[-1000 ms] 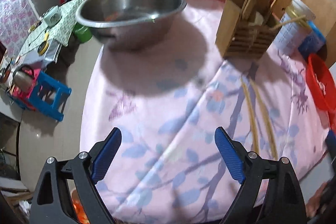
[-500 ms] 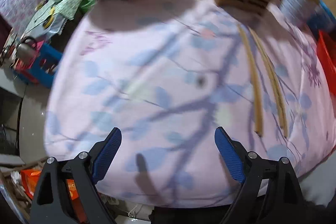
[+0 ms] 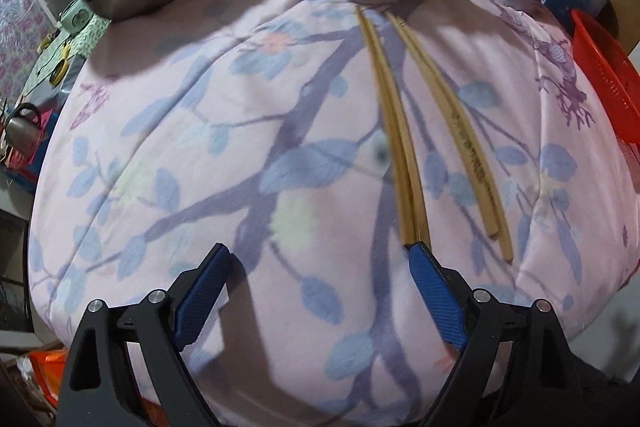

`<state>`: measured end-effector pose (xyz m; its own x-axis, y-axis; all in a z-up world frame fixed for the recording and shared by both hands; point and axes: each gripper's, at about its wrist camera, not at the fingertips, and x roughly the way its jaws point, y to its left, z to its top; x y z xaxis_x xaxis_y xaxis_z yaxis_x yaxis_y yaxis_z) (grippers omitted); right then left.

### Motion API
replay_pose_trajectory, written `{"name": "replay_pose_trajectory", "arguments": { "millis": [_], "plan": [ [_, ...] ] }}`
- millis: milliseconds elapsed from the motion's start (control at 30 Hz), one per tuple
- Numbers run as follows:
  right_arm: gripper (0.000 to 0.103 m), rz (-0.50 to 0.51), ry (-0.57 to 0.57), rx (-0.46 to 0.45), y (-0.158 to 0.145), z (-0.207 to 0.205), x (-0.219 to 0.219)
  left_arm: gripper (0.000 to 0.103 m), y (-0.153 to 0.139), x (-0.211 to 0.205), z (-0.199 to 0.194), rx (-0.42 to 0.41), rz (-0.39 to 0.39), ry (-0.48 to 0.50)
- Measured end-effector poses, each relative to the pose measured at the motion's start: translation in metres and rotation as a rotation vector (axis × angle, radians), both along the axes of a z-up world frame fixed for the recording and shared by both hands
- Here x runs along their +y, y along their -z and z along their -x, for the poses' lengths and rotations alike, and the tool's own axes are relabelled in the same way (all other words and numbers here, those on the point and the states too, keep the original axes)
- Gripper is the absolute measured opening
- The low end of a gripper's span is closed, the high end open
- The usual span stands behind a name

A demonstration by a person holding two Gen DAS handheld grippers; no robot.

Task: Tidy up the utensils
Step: 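Move both open tools back over the remaining chopsticks, then close the left tool on a bamboo chopstick while the right tool closes on another, then lift both held chopsticks and carry them toward the wooden holder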

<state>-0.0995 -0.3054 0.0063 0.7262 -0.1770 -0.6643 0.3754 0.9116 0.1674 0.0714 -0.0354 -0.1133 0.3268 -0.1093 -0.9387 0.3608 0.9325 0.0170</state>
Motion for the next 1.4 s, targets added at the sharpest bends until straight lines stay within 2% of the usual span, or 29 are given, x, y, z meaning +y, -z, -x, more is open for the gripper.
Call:
{"name": "replay_pose_trajectory", "arguments": {
  "millis": [200,267,300,333,367,400,433,600,700,800,933,1000,1133,1300,1333,1400],
  "plan": [
    [0.097,0.015,0.066,0.015,0.0,0.015,-0.007,0.089,-0.001,-0.027,-0.01,-0.032,0.002,0.066],
    [0.097,0.02,0.077,0.015,-0.001,0.017,-0.006,0.083,-0.001,-0.027,-0.013,-0.051,0.019,0.077],
    [0.097,0.021,0.079,0.014,-0.001,0.016,-0.004,0.073,-0.003,-0.025,-0.014,-0.067,0.023,0.078],
    [0.097,0.02,0.084,0.011,-0.001,0.015,-0.003,0.054,-0.004,-0.024,-0.014,-0.077,0.027,0.085],
    [0.097,0.015,0.085,0.009,-0.002,0.014,-0.001,0.043,-0.006,-0.023,-0.016,-0.086,0.031,0.096],
    [0.097,0.008,0.083,0.008,-0.001,0.012,0.0,0.016,-0.008,-0.02,-0.017,-0.087,0.032,0.108],
    [0.097,0.003,0.08,0.009,-0.001,0.008,0.003,0.006,-0.009,-0.015,-0.02,-0.081,0.024,0.11],
    [0.097,-0.033,-0.014,0.0,0.003,-0.022,0.028,0.006,-0.012,0.032,-0.027,-0.065,0.002,0.01],
    [0.094,-0.014,-0.138,0.001,0.01,-0.048,0.052,0.006,-0.019,0.064,-0.028,-0.057,-0.021,-0.034],
    [0.085,0.087,-0.28,0.028,0.028,-0.068,0.087,0.006,-0.026,0.085,-0.028,-0.05,-0.026,-0.057],
    [0.063,0.114,-0.445,0.101,0.061,-0.085,0.133,0.006,-0.038,0.103,-0.026,-0.039,-0.019,-0.077],
    [0.056,0.112,-0.48,0.108,0.072,-0.087,0.146,0.006,-0.044,0.107,-0.024,-0.035,-0.016,-0.076],
    [0.042,0.04,-0.519,0.136,0.094,-0.091,0.158,0.006,-0.055,0.107,-0.023,-0.031,0.002,-0.074],
    [0.027,-0.021,-0.51,0.142,0.114,-0.093,0.162,0.006,-0.061,0.097,-0.022,-0.021,0.008,-0.062],
    [0.021,-0.027,-0.503,0.145,0.119,-0.092,0.162,0.006,-0.061,0.096,-0.022,-0.019,0.005,-0.058],
    [0.016,-0.039,-0.485,0.118,0.122,-0.089,0.159,0.006,-0.063,0.094,-0.021,-0.018,-0.005,-0.052]
  ]
}}
